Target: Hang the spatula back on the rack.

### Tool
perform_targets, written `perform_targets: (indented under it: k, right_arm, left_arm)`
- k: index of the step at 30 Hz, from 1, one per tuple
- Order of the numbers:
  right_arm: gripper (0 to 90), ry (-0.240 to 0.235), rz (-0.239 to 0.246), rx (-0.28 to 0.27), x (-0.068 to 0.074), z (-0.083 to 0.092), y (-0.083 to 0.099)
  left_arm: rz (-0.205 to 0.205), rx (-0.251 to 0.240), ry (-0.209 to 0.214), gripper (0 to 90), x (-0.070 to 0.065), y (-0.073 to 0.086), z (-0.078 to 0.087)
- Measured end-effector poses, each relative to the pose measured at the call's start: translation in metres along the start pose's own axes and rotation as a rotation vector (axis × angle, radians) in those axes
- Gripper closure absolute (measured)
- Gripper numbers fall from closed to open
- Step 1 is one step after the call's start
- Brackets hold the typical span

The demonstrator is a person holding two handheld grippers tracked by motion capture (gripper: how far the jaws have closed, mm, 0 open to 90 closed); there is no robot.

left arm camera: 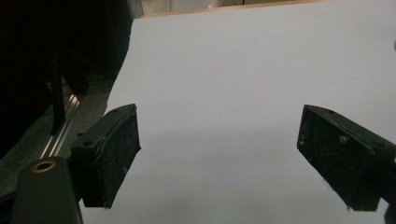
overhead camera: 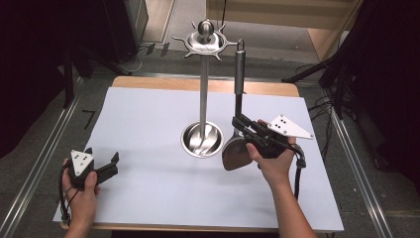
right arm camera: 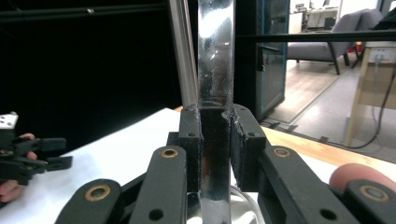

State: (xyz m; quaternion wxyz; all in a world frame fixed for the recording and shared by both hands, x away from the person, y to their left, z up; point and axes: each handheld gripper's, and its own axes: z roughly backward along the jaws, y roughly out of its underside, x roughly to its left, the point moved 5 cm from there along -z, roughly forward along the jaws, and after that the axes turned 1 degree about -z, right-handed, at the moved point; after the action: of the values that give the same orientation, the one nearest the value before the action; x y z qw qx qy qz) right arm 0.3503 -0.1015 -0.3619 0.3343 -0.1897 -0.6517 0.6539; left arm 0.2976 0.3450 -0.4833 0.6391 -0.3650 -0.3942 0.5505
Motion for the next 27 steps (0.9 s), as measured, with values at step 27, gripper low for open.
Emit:
perform_targets:
  k: [27]
  right_arm:
    - [77.7, -0.175, -0.056, 0.015, -0.008, -0.009, -0.003]
  left_arm:
    - [0.003, -0.051, -0.020, 13.9, -0.001, 0.000, 0.005]
